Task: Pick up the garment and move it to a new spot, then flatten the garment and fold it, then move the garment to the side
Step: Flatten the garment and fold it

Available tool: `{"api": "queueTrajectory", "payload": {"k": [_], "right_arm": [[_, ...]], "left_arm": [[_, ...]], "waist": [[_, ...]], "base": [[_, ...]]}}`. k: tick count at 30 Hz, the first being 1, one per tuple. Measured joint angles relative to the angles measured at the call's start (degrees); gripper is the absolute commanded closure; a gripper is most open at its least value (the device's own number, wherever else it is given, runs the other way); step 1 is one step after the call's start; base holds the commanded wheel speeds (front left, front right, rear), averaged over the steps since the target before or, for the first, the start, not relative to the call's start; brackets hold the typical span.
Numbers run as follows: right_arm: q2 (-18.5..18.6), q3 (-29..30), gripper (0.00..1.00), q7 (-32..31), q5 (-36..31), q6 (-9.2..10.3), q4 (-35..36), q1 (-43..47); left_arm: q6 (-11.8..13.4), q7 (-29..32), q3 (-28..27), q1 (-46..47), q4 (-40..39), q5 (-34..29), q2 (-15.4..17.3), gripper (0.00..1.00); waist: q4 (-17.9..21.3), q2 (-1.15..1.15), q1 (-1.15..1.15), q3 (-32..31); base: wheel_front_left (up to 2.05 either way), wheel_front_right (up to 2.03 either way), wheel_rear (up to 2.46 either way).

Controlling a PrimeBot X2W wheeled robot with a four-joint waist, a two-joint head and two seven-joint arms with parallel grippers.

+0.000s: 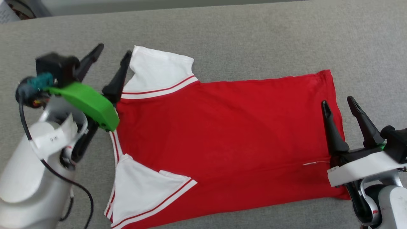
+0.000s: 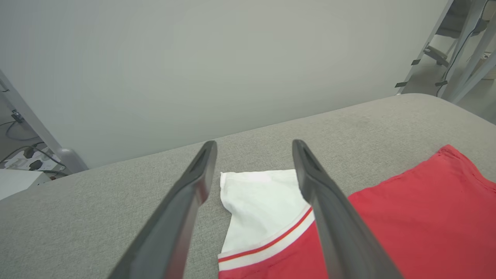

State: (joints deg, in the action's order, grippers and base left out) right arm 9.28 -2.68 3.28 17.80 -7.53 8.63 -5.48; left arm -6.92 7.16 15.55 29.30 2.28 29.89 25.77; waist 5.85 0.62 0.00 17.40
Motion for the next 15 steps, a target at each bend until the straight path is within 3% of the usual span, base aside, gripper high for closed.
{"api": "queueTrajectory", "payload": {"k": [7,11,15], "right_arm": [[-1.35,-3.23,0.00,2.33,0.00,0.00,-1.85,-3.06],[-1.80,-5.44,0.00,3.83,0.00,0.00,-3.50,-4.83],[-2.14,-7.24,0.00,4.98,0.01,0.00,-5.43,-5.87]], "left_arm": [[-0.41,18.13,5.45,15.08,4.94,6.53,7.00,0.00],[-0.42,23.59,10.61,22.34,7.62,7.38,11.94,0.00],[-0.42,29.95,14.10,25.51,12.33,9.28,14.75,0.00]], "waist": [[3.89,0.00,0.00,5.48],[6.17,0.00,0.00,8.31],[8.46,0.00,0.01,10.37]], "base": [[0.00,0.00,0.00],[0.00,0.00,0.00],[0.00,0.00,0.00]]}}
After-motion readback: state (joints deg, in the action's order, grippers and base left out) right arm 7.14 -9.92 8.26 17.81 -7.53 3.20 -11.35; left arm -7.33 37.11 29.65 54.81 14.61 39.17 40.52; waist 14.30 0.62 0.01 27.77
